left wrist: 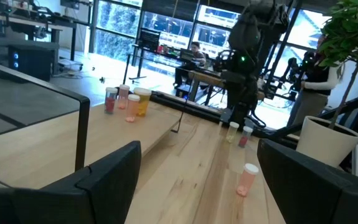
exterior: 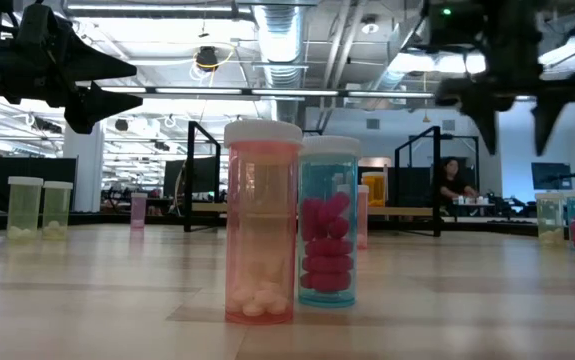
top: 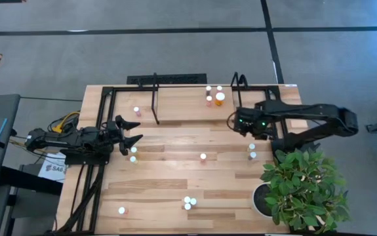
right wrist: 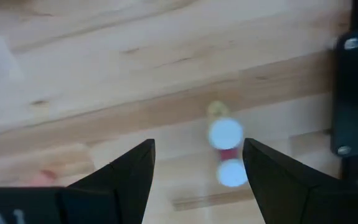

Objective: Pick and place medicine bottles onto shelf by color
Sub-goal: Put the yellow pill bottle on the shelf

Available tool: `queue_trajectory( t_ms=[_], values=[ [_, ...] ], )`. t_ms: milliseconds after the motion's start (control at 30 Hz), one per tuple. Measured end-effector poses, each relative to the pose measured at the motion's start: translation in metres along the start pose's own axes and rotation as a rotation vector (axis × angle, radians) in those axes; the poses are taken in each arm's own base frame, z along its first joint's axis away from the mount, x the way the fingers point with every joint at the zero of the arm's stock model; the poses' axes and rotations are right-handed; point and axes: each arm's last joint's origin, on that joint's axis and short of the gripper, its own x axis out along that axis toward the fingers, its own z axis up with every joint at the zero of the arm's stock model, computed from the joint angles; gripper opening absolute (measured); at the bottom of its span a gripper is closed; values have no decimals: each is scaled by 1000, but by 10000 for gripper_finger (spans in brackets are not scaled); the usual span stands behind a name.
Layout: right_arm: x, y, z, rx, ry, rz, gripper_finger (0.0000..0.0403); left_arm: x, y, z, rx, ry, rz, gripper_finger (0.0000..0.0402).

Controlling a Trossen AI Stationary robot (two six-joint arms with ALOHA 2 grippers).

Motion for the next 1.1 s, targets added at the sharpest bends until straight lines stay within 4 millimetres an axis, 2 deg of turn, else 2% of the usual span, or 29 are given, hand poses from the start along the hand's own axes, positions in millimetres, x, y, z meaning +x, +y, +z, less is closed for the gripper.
queue_trajectory(
  t_ms=[233,367,667,967,1100],
  values=[
    [27,-19,-4,-30,56,38,265,0,0,0,0,0,0,311],
    [43,-27,-4,-27,103,-1,265,0,0,0,0,0,0,311],
    [68,-30,-3,-42,131,44,265,0,0,0,0,0,0,311],
    [81,-33,0,-36,122,77,264,0,0,0,0,0,0,311],
    [82,-32,0,-36,121,90,249,0,0,0,0,0,0,311]
  ],
)
